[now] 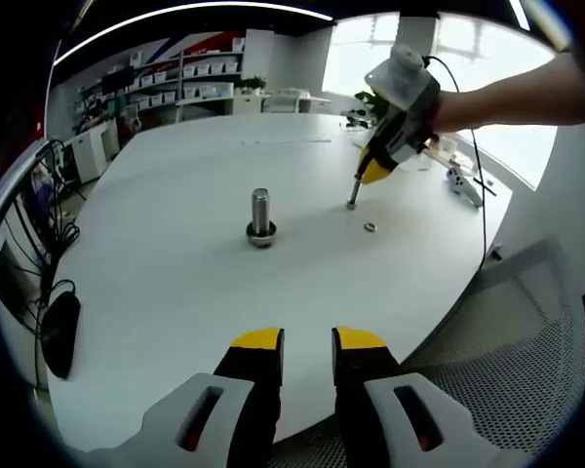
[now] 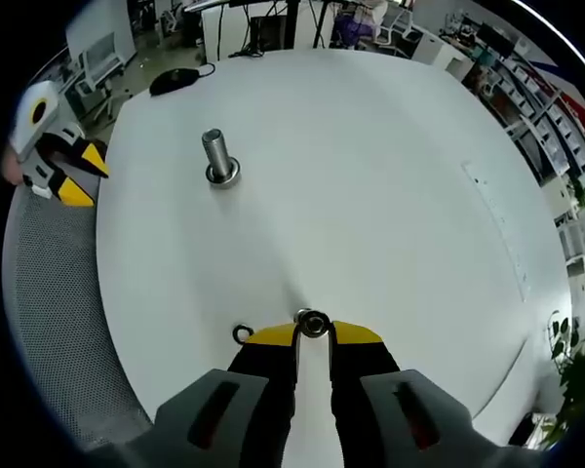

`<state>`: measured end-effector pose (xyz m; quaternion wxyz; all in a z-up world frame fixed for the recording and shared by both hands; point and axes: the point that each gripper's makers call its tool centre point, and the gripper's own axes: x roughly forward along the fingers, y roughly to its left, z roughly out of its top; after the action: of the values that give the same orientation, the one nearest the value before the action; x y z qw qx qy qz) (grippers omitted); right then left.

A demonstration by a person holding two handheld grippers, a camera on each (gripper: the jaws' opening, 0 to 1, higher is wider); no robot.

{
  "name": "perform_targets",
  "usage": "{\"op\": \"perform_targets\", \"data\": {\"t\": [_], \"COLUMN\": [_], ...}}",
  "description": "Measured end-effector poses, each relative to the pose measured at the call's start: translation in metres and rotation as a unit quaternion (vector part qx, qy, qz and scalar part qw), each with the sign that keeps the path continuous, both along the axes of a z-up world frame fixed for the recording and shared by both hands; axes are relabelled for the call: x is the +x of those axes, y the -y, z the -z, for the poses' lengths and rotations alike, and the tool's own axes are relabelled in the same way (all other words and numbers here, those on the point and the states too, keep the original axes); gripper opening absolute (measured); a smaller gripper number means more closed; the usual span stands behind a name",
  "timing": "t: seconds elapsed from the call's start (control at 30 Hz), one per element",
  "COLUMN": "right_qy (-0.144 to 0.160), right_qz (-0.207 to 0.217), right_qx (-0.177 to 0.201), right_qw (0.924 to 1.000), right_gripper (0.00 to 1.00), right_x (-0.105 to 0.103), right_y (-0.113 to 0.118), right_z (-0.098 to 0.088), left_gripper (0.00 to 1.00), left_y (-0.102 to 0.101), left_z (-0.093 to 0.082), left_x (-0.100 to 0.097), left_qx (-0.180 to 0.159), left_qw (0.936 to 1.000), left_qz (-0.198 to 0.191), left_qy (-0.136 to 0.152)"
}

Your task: Place the washer onto the threaded stud by aligning its center hole with the stud, sliding it down to the base, and recovering from edge contact or off-axis alignment until the washer reaches the visible bottom stop.

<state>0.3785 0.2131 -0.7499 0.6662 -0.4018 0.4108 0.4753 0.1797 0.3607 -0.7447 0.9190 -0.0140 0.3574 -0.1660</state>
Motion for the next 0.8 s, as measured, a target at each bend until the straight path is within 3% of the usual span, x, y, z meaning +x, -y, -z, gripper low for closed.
{"op": "perform_targets", "data": {"t": [0.43,0.8], "right_qy": [-0.030,-0.045], "right_qz": [0.003,0.015], "right_qx": [-0.028,-0.027], "right_qw": [0.9992,0.9985], "right_gripper": [0.14,0.14], "right_x": [0.002,0.002], "right_y": [0.003,0.003], "right_z": [0.031,0.039], "left_gripper": [0.17,0.16], "left_y": [-0.001,-0.002], "left_z": [0.000,0.001], "left_x": [0.000,-0.001], "left_qx": [0.002,0.004], "left_qw": [1.0000,1.0000], "left_qz": [0.000,-0.001], "left_qy": [-0.001,-0.002]}}
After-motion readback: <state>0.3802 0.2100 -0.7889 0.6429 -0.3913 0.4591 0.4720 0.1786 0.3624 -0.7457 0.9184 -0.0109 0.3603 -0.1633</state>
